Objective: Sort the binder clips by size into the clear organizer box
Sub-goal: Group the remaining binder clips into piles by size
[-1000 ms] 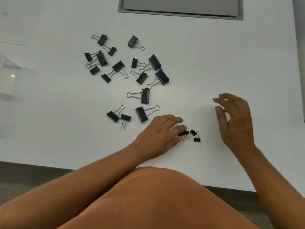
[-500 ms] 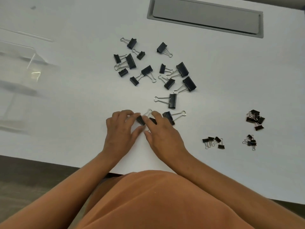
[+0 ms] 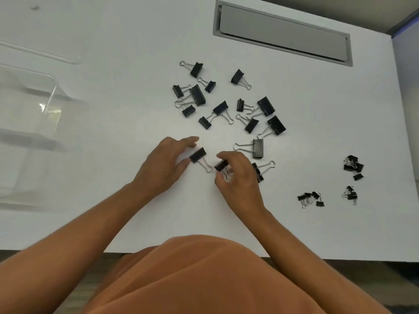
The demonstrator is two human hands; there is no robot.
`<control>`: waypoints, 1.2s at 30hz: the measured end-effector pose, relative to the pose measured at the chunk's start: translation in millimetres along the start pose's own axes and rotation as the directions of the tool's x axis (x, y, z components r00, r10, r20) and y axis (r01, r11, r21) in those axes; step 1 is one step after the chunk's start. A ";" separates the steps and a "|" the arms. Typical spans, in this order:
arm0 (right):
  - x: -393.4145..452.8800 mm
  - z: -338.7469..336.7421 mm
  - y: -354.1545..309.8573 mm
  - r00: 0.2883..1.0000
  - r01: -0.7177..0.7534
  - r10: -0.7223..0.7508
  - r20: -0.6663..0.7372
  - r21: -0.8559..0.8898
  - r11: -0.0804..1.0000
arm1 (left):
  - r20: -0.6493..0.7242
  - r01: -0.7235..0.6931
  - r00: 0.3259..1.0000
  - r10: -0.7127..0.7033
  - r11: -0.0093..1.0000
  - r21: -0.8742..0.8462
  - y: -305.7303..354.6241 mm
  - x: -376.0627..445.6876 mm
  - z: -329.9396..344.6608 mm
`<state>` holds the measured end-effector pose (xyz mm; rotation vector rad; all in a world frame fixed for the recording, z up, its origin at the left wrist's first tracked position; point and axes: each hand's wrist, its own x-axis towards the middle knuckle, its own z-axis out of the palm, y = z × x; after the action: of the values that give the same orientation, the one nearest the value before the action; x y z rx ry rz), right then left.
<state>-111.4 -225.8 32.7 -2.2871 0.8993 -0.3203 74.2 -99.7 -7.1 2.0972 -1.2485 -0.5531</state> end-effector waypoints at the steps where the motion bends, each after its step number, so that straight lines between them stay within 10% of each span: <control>1: 4.0 1.0 -9.5 0.999 -0.050 0.051 -0.003 0.058 0.997 | 0.018 -0.016 1.000 0.016 1.000 -0.018 -1.9 0.6 -3.0; 21: 36.3 28.9 -56.1 0.936 -0.276 0.341 -0.087 0.419 0.865 | -0.066 -0.232 0.971 0.231 0.973 0.004 -16.1 -10.7 -0.8; 28: 103.6 7.6 -35.2 0.988 0.152 -0.149 0.027 -0.119 0.981 | -0.095 -0.294 0.948 0.305 0.949 0.119 -16.5 -12.1 4.9; 36: 139.0 4.3 -25.3 0.861 0.438 -0.309 0.404 -0.281 0.854 | -0.142 -0.251 0.955 0.261 0.965 0.081 -12.5 -13.1 1.0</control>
<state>5.8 -304.0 44.6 -2.7521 0.3341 0.1018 75.3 -84.0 -16.1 1.9452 -1.4351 -0.2375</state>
